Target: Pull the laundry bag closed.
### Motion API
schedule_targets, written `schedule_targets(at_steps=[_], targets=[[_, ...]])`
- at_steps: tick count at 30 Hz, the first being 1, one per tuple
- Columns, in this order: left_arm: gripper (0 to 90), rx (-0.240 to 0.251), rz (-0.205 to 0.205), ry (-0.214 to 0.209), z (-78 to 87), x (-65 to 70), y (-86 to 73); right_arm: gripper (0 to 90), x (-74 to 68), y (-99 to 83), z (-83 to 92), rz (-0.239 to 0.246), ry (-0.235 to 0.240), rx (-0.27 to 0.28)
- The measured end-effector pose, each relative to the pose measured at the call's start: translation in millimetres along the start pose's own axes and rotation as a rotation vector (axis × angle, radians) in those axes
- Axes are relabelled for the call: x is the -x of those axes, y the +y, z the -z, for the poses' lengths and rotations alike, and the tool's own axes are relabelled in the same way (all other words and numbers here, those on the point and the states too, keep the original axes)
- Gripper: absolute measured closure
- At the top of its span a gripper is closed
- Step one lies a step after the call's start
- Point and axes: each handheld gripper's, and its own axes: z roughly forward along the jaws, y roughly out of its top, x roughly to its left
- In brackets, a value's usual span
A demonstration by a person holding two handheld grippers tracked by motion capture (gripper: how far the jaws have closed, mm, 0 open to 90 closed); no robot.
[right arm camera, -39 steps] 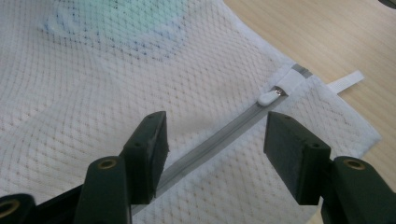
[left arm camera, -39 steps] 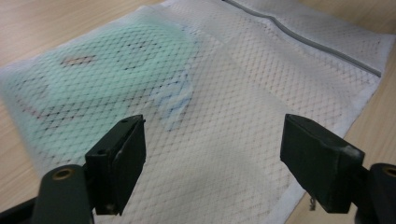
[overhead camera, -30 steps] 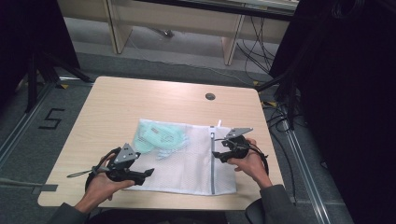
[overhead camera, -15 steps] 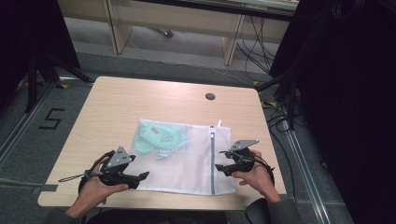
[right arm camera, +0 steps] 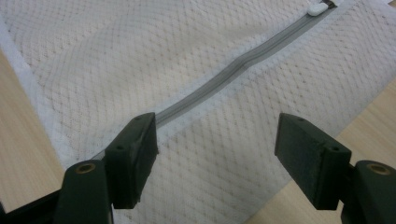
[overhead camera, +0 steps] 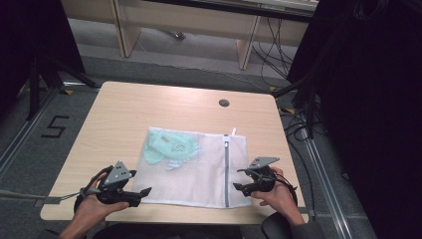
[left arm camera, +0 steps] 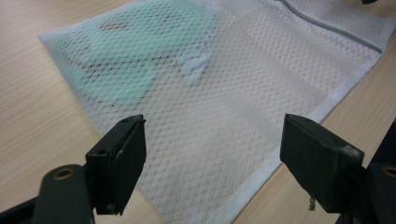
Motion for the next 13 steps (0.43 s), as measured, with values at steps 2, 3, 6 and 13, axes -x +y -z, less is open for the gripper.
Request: schedule_targets(at_steps=[2,3,6,13], targets=[[22.5,-0.001,-0.001,-0.003,-0.3,0.7,-0.1,29.9,2.5,-1.0,0.1,0.031,0.0,0.007],[22.5,0.009,0.011,-0.01,-0.9,2.2,-0.2,29.8,2.8,-1.4,1.1,0.033,-0.014,0.004],[22.5,-0.003,-0.002,-0.003,-1.2,1.4,-0.5,29.8,3.0,-2.1,0.7,0.031,0.001,0.0],[22.6,-0.011,-0.004,-0.004,-3.0,-0.4,0.9,29.8,4.1,-2.4,-0.3,0.03,0.004,0.003]])
